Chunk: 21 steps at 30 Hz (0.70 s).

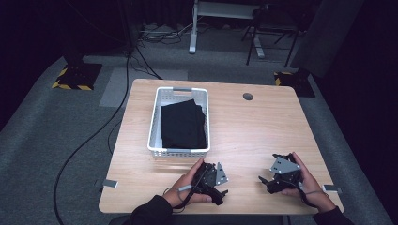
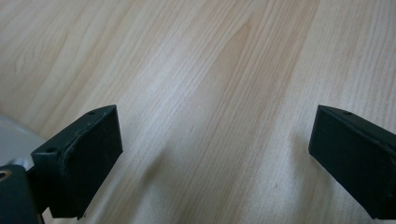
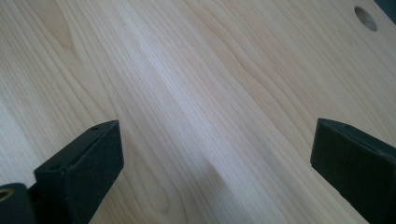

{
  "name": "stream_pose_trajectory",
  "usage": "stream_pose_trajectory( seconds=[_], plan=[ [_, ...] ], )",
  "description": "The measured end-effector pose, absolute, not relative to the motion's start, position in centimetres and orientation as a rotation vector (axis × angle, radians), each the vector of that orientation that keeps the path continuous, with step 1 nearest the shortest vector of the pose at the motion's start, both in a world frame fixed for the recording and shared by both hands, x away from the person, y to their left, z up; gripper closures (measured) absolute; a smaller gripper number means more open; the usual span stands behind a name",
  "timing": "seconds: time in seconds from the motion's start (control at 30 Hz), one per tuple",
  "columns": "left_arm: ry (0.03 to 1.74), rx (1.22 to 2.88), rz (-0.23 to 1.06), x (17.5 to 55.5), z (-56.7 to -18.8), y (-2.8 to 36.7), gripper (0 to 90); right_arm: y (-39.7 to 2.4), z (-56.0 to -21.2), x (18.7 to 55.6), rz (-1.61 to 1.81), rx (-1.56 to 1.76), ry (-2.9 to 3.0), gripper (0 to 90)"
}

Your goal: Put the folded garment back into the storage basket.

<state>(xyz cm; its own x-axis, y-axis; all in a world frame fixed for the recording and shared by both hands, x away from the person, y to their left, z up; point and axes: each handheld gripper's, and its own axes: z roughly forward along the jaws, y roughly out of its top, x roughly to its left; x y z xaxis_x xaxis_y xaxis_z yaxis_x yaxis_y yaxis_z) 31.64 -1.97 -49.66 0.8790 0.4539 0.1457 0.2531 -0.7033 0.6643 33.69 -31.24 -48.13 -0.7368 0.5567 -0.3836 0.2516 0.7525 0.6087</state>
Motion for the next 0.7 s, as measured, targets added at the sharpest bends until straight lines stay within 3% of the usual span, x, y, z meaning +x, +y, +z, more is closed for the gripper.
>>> stream_pose_trajectory(
  seconds=[0.3, 0.7],
  plan=[
    [0.622, 2.322, 0.278, 32.1, -50.5, -0.7, 2.5, -34.2, -48.9, 33.1, 0.750, 0.722, 2.378, 2.7],
    [0.644, 2.325, 0.245, 32.5, -50.5, -0.1, 0.9, -38.3, -49.8, 32.2, 0.842, 0.923, 2.327, 3.0]
  ],
)
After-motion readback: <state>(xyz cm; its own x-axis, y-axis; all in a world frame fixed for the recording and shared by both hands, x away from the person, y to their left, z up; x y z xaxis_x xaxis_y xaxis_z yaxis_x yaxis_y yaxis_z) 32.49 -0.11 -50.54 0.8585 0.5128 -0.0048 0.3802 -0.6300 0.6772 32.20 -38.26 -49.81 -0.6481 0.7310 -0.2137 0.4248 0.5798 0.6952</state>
